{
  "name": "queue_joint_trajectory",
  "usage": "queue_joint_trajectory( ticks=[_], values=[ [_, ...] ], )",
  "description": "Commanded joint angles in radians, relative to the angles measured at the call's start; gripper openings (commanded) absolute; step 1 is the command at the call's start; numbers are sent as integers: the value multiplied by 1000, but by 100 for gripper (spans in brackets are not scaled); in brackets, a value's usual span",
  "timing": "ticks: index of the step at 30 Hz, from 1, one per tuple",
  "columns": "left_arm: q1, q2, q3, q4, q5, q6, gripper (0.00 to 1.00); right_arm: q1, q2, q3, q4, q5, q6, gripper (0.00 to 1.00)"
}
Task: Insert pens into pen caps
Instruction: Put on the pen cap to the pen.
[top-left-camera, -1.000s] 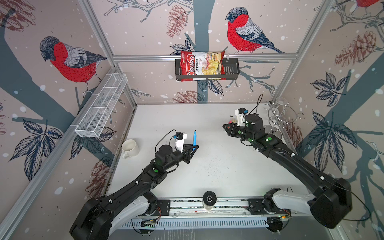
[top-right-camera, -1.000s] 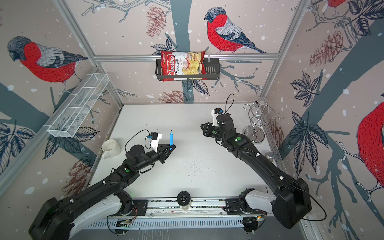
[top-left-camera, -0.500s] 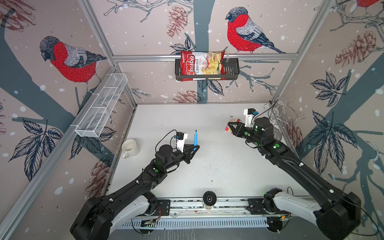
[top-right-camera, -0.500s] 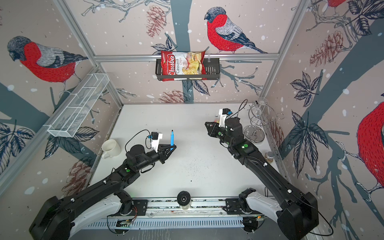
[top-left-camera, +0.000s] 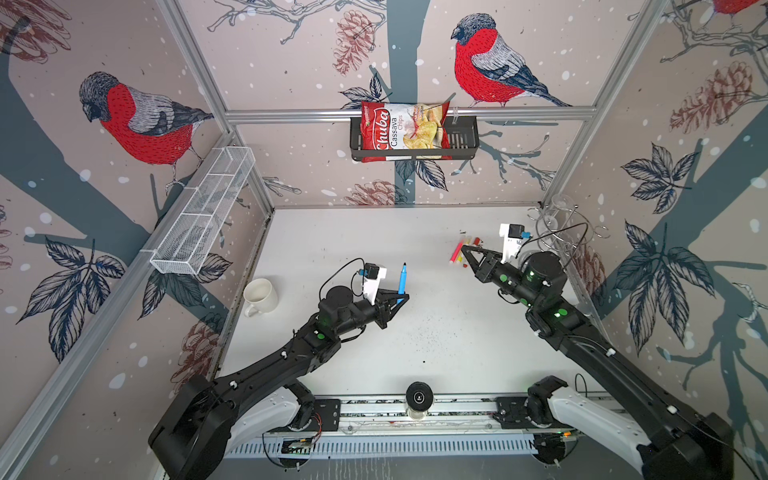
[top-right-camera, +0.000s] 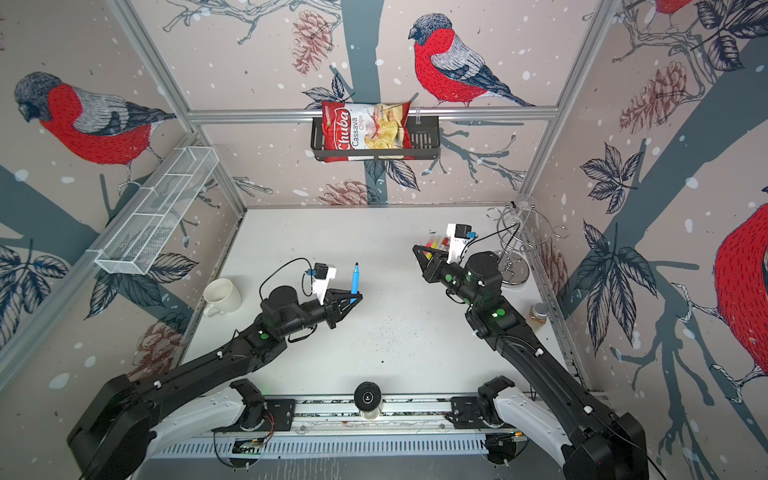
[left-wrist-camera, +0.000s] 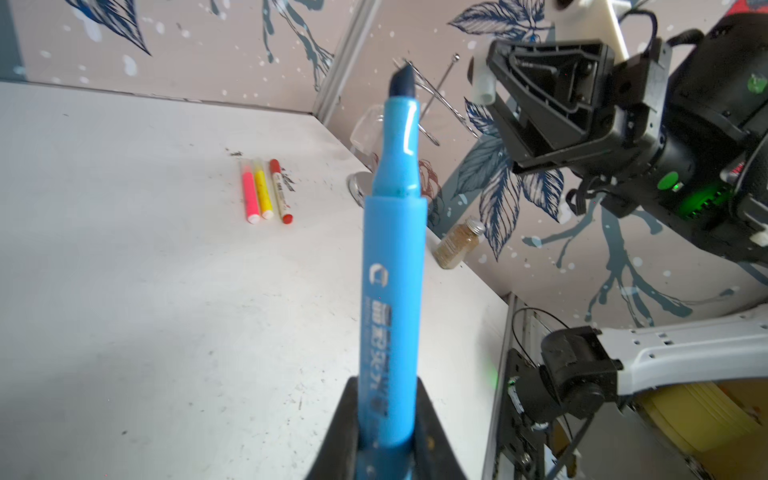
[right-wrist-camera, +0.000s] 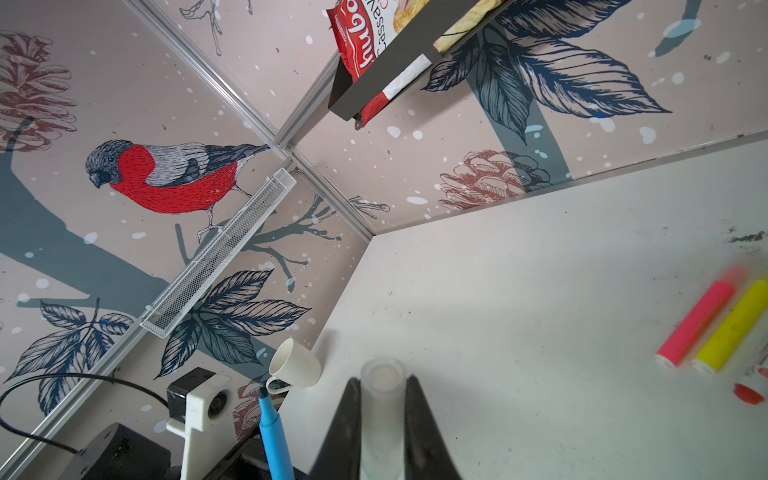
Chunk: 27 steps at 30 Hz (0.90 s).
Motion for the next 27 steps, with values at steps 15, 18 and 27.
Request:
queue_joint_trajectory(
  ticks=[15, 18, 27],
  values=[
    [-103, 89, 68, 87, 53, 38, 0, 69, 122, 118, 124, -168, -79, 0],
    [-107, 84, 70, 93, 52, 36, 0, 87, 133, 116, 132, -169, -80, 0],
    [-108, 72, 71, 103, 43, 30, 0, 138, 141, 101, 159, -152, -78, 0]
  ],
)
